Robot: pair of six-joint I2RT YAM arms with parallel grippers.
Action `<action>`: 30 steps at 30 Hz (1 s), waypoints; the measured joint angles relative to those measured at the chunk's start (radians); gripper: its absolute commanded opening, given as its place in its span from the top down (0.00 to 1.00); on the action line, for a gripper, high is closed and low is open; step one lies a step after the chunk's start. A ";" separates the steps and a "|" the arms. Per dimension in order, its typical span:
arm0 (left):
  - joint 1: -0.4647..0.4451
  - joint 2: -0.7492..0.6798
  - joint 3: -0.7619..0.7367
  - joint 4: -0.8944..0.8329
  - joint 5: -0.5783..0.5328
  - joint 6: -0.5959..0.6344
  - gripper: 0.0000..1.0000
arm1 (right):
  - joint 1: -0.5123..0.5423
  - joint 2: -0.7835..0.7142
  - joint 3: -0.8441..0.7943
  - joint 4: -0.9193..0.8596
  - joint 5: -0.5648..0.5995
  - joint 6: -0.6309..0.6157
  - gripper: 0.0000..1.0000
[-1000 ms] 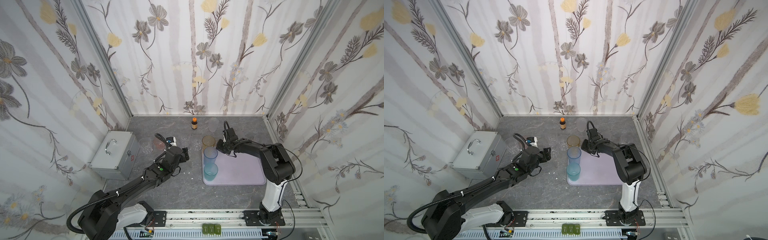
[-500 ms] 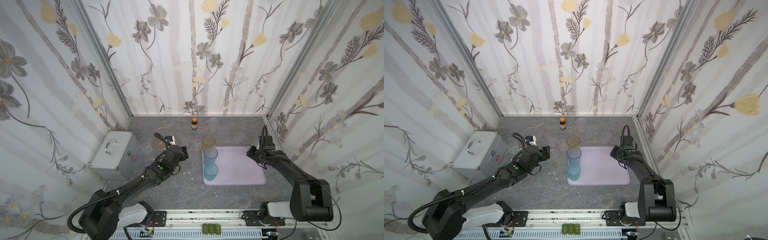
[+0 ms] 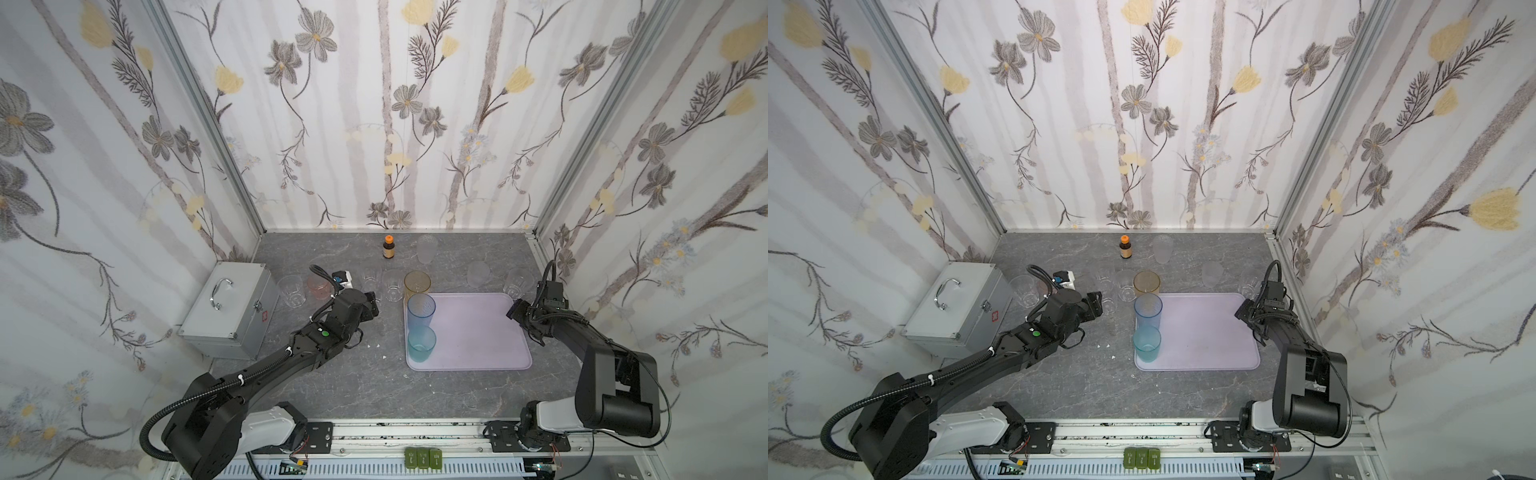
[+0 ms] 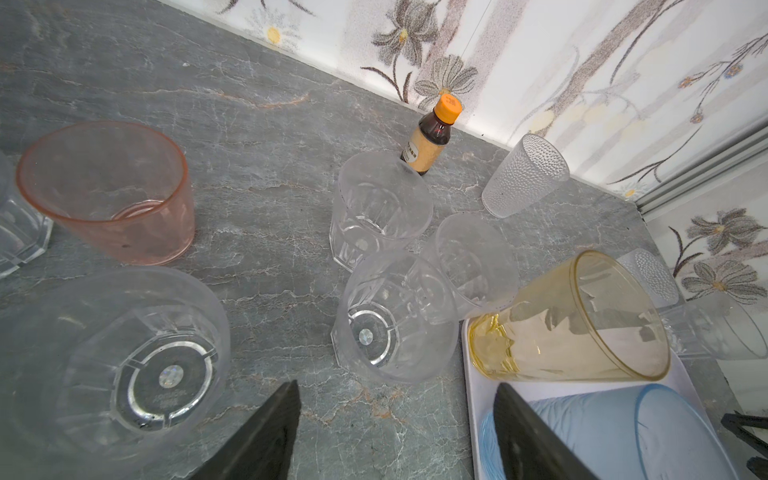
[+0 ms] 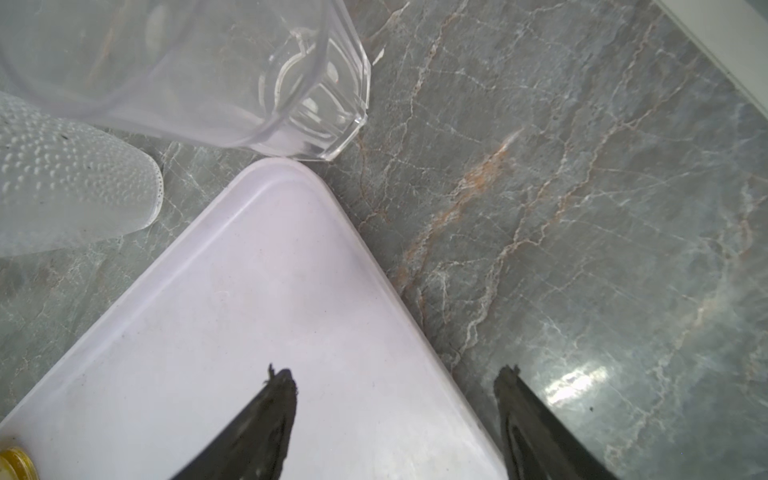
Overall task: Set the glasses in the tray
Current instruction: 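Move the right gripper toward a clear glass beyond the tray, then grasp the clear plastic glass with the right gripper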
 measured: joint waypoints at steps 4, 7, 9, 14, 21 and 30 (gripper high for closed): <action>0.000 0.012 0.000 0.000 0.005 -0.007 0.24 | 0.006 0.052 -0.004 0.009 -0.026 -0.012 0.27; 0.000 0.016 0.000 0.000 0.005 -0.007 0.24 | 0.029 0.068 -0.002 0.020 -0.008 -0.031 0.28; 0.000 0.020 0.002 0.000 0.005 -0.006 0.24 | 0.053 0.080 0.008 0.028 -0.005 -0.032 0.29; 0.003 0.019 0.003 0.000 0.003 0.002 0.24 | 0.121 0.104 0.026 0.041 0.007 -0.038 0.31; 0.023 0.010 0.003 0.000 -0.004 0.024 0.24 | 0.182 0.114 0.033 0.040 0.033 -0.034 0.32; 0.035 -0.006 0.007 0.000 -0.004 0.043 0.24 | 0.272 0.121 0.074 0.011 0.047 -0.023 0.32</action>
